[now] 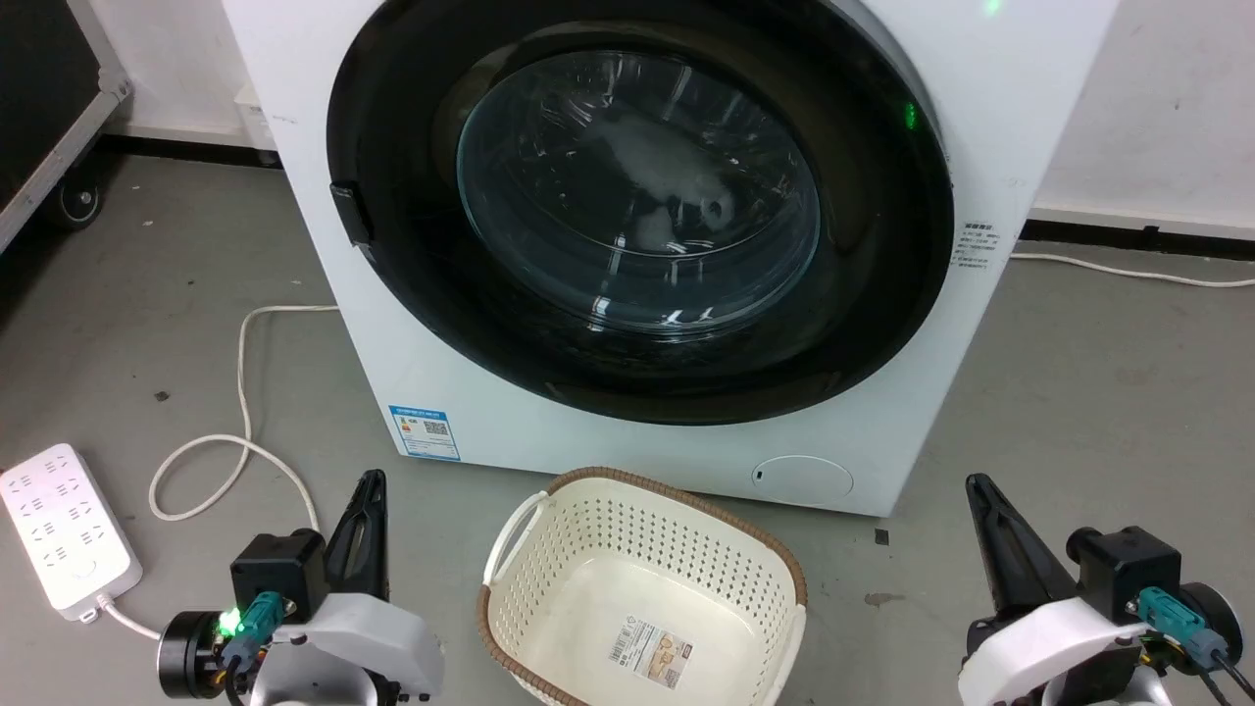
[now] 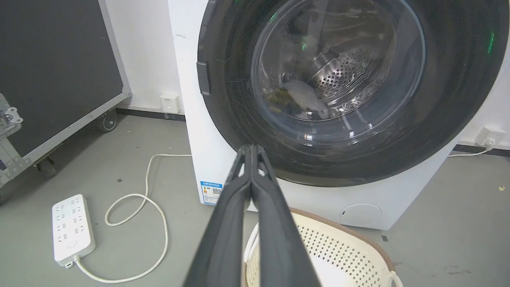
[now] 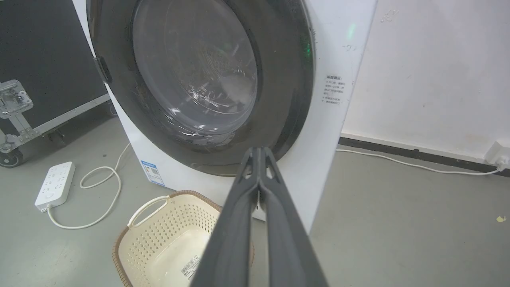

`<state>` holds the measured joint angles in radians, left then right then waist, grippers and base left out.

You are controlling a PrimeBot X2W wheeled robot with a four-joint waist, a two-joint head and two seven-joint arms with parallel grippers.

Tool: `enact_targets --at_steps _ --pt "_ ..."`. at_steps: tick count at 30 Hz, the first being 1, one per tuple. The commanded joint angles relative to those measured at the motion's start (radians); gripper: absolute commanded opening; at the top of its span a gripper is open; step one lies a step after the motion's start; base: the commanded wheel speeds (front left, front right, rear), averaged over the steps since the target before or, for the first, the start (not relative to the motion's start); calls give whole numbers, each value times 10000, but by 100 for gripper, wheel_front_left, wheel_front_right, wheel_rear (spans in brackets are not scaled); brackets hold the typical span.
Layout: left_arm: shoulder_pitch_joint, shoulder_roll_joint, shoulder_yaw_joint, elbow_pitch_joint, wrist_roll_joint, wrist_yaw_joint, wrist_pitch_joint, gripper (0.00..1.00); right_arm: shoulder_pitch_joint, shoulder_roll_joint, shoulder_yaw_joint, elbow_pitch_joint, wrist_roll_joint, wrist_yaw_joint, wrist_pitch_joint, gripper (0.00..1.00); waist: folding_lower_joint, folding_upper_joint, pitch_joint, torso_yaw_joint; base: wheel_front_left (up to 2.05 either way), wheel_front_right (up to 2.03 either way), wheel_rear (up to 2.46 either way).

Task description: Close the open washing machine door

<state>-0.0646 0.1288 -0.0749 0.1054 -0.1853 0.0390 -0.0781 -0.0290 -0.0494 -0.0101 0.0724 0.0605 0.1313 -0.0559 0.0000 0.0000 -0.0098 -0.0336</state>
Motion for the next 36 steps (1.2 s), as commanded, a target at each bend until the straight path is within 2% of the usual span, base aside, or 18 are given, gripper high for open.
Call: enact_targets --at_steps 1,36 --pt "155 -88 82 -104 143 -66 75 0 185 -6 29 -104 -105 -4 24 0 0 0 4 12 0 0 0" --pt "589 -704 671 -943 1655 -353 699 0 278 -8 92 -652 -547 -5 497 0 0 0 87 298 0 0 0"
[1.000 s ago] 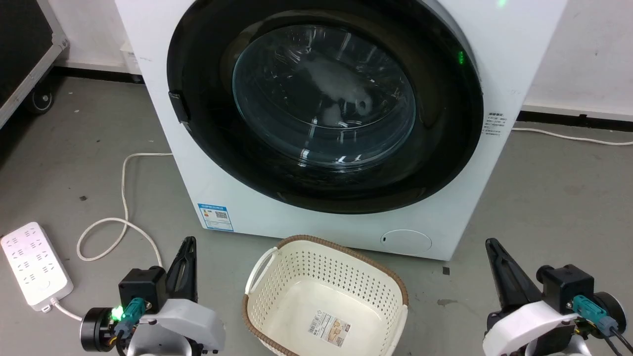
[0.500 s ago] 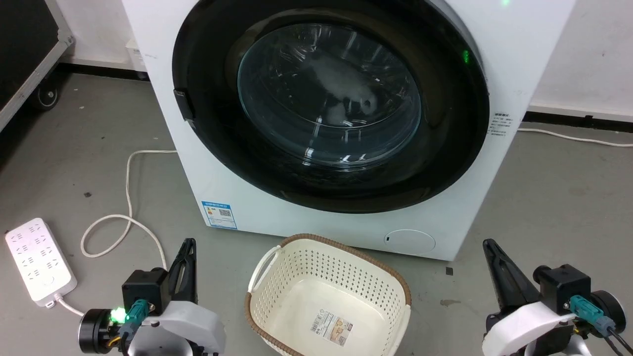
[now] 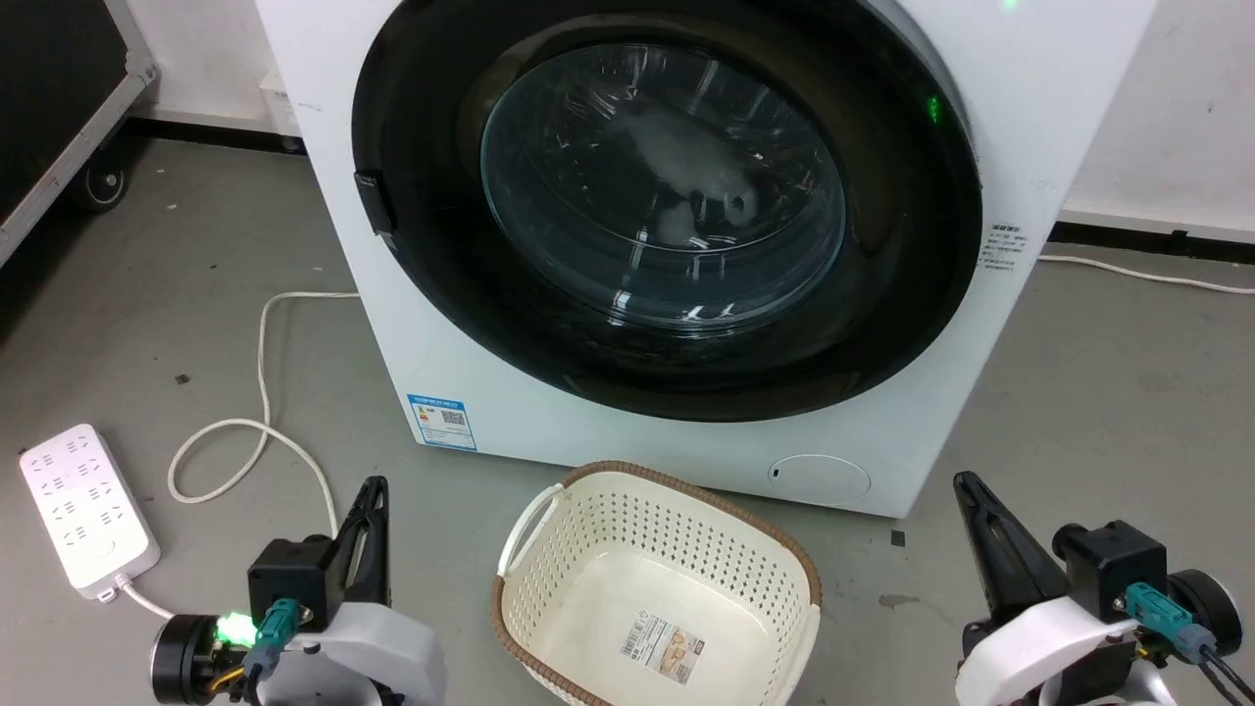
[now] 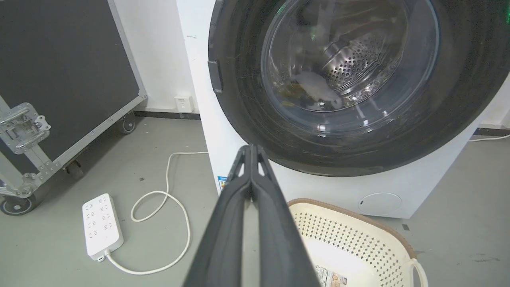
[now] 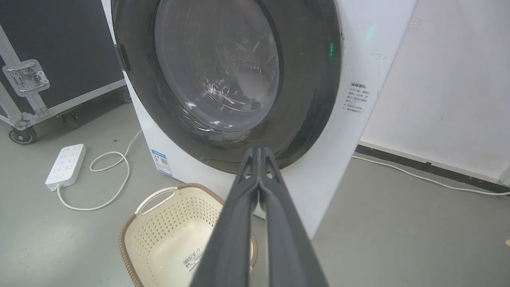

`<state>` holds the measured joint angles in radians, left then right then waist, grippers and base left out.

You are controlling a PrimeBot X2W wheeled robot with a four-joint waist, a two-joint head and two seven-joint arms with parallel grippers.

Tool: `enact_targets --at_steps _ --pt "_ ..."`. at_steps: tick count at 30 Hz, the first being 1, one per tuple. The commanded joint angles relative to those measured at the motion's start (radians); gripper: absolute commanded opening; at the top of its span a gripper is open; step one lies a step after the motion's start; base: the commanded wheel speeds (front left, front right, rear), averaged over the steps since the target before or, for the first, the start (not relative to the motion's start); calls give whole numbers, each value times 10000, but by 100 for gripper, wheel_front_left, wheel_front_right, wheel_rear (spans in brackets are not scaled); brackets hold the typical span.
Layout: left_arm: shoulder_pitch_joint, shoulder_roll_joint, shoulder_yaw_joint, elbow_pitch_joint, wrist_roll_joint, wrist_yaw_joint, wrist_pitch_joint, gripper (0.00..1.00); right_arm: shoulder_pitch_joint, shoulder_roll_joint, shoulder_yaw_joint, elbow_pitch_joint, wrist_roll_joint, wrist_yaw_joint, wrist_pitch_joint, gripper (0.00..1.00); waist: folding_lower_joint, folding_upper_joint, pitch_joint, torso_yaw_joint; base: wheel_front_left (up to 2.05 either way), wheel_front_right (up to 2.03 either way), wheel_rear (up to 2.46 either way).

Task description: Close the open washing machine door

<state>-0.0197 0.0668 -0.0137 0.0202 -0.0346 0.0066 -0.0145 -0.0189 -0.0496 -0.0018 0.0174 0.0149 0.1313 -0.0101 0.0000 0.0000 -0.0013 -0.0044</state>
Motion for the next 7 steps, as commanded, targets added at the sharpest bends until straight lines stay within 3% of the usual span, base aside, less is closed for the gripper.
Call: enact_targets --at_steps 1,7 --pt "140 -85 60 -92 148 -28 63 0 177 -6 10 -102 -91 -5 39 0 0 0 2 7 0 0 0" --pt "197 -166 137 -202 346 -66 145 0 189 -6 18 -174 -149 -6 101 0 0 0 13 44 0 0 0"
